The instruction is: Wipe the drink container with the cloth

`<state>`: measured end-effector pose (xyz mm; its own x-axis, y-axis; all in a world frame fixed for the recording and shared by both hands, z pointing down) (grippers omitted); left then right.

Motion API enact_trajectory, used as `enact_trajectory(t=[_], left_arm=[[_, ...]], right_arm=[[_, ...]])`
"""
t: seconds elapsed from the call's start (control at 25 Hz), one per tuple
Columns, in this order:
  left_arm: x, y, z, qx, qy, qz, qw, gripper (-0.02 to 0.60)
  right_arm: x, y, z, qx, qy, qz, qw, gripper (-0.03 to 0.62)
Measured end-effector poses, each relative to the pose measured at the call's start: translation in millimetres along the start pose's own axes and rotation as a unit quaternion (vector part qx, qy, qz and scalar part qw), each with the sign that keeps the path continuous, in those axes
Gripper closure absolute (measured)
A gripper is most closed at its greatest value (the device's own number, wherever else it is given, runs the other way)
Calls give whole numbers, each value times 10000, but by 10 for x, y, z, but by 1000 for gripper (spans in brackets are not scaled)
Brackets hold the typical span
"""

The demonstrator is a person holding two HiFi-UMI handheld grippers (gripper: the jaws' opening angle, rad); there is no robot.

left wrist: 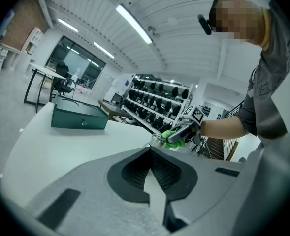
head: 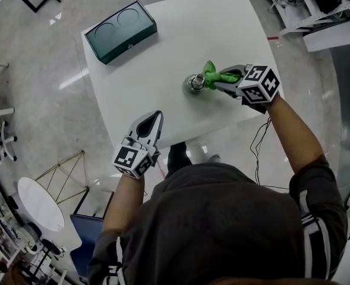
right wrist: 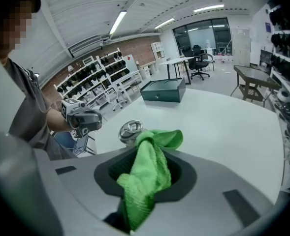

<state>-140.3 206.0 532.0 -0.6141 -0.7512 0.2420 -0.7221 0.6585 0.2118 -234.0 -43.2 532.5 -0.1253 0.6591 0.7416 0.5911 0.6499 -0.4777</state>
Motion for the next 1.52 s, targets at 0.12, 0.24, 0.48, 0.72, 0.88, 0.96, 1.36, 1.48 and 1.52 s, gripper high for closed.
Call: enact_trajectory(t=[0.12, 0.24, 0.48, 0.72, 0.88, 0.96, 1.36, 1.48, 1.52], left_arm=[[-15, 35, -6, -29, -6, 21, 10000, 577], [-7, 51, -3, -6, -26, 19, 10000, 577], [-33, 105, -10, -43, -51, 68, 10000, 577], [-76, 148, -5, -68, -95, 140, 9998, 577], [-118, 173, -17, -63, -109, 188, 9997, 577], [-145, 193, -25, -73, -124, 219, 9997, 577], [-162, 156, -44, -68, -154, 254, 9995, 577], [-147, 123, -20, -46, -166, 247, 9995, 577], [-143, 105, -15, -37, -170, 238, 9996, 577]], right_arm=[[14, -57, 57, 21, 46, -20, 10000, 516], [50, -104, 154, 17, 76, 2, 10000, 516], [120, -67, 451, -37, 59, 164, 9998, 516], [216, 178, 758, -452, 336, 441, 9974, 515], [292, 405, 847, -934, 827, 507, 9909, 514], [322, 536, 868, -1196, 1030, 541, 9860, 514], [360, 998, 621, -2603, 1640, 55, 9515, 514], [348, 1080, 521, -2981, 1635, -42, 9404, 514], [340, 1105, 481, -3024, 1626, -33, 9392, 514]])
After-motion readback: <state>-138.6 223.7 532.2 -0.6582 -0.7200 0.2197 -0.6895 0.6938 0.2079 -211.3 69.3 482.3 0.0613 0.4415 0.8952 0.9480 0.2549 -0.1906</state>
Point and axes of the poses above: the fingertips, and each gripper's own axes: x forward along the fingers, y to its left, z out of its top, the point moved 5 cm from there along -x, backward along the fingers, and after that the axes turned 15 degrees about x, right-handed, at the moved point
